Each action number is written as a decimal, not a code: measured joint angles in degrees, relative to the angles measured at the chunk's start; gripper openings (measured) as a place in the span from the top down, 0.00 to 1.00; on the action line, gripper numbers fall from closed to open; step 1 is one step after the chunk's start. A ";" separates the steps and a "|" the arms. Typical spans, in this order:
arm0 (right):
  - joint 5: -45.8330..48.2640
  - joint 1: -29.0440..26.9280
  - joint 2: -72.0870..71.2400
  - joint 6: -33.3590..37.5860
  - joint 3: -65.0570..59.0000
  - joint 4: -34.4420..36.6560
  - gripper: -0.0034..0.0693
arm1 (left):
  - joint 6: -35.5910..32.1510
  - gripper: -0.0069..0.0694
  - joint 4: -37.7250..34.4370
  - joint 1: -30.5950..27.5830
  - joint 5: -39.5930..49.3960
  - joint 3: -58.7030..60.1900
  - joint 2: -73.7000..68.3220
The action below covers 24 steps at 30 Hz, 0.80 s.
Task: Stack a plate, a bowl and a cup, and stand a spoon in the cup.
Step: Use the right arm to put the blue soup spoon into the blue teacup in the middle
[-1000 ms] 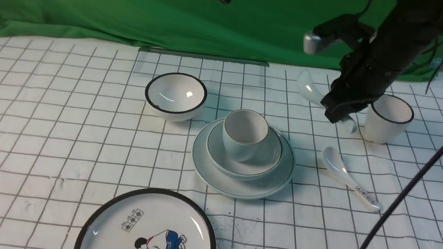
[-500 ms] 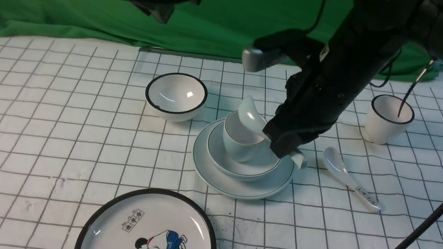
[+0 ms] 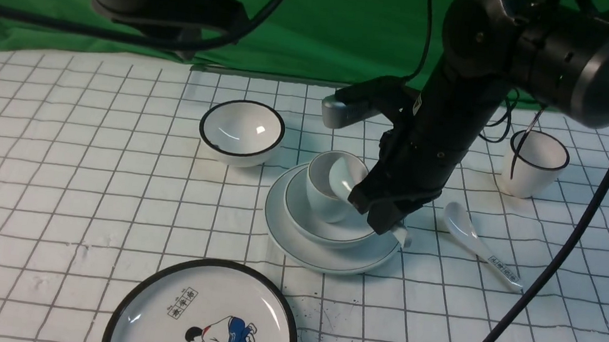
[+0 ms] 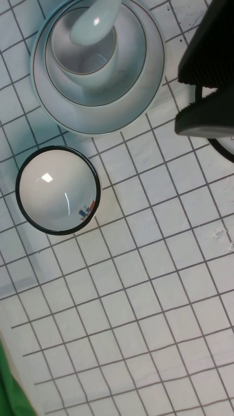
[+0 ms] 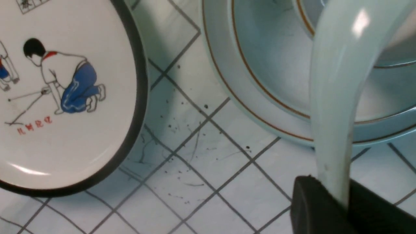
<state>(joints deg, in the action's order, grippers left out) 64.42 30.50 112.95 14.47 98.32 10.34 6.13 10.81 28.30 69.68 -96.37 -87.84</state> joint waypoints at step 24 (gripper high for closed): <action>-3.84 0.00 1.69 0.14 1.99 -0.37 0.73 | 0.08 0.70 0.50 0.00 -2.50 0.12 0.00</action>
<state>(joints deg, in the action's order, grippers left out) 60.58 30.50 114.64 14.62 100.30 9.97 6.20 11.31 28.30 67.18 -96.24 -87.84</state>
